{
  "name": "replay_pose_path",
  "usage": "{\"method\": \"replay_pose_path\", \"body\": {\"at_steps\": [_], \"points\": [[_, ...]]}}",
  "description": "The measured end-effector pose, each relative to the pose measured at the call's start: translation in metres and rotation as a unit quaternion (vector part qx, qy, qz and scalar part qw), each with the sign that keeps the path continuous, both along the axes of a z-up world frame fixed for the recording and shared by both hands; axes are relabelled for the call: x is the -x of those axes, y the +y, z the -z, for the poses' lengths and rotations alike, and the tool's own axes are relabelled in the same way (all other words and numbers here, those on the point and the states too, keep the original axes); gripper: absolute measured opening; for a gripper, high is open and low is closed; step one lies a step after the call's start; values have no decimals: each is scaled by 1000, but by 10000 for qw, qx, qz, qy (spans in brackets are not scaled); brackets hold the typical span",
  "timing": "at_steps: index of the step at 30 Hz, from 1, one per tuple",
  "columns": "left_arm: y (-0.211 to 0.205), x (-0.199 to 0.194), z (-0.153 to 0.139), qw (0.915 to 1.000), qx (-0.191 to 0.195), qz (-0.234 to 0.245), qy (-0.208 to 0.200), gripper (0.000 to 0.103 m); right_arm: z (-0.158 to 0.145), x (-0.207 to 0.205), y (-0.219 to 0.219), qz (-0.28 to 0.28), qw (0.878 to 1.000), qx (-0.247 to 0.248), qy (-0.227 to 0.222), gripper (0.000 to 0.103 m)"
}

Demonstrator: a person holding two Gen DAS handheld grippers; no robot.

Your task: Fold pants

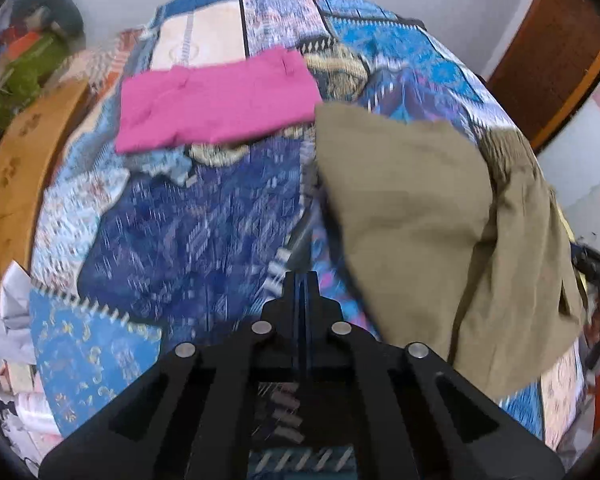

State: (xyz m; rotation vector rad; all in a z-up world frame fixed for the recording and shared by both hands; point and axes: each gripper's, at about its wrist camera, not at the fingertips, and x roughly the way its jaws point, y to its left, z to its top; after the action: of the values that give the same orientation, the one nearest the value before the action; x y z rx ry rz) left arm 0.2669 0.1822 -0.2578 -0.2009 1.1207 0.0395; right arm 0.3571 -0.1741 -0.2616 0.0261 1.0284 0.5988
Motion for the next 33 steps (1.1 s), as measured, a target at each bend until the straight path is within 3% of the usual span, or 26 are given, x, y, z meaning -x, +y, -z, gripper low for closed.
{"method": "replay_pose_path", "body": {"at_steps": [5,7,10,12,17,29,31,33], "points": [[6,11,-19,9991,308,120,-277,5,-7,1,-9,56,9999,28,148,47],[6,14,-27,9974,556,161,-430,20,-10,8,-10,81,9998,123,152,48],[-3,12,-30,9961,668,268,-516,40,-9,19,-13,117,9994,170,266,57],[-9,11,-26,9950,773,410,-489,46,-8,23,-14,165,9993,176,278,60],[-21,0,-4,9922,1084,613,-104,47,0,20,-21,276,9981,-195,522,62],[-33,-38,-1,9901,1178,748,-164,52,10,-11,-5,-15,9962,-623,607,61],[-40,-43,-2,9913,1011,812,-216,50,10,-13,-3,-89,9964,-634,558,58],[-51,-46,-1,9947,528,844,-267,41,9,-14,-2,-117,9968,-620,494,51]]}}
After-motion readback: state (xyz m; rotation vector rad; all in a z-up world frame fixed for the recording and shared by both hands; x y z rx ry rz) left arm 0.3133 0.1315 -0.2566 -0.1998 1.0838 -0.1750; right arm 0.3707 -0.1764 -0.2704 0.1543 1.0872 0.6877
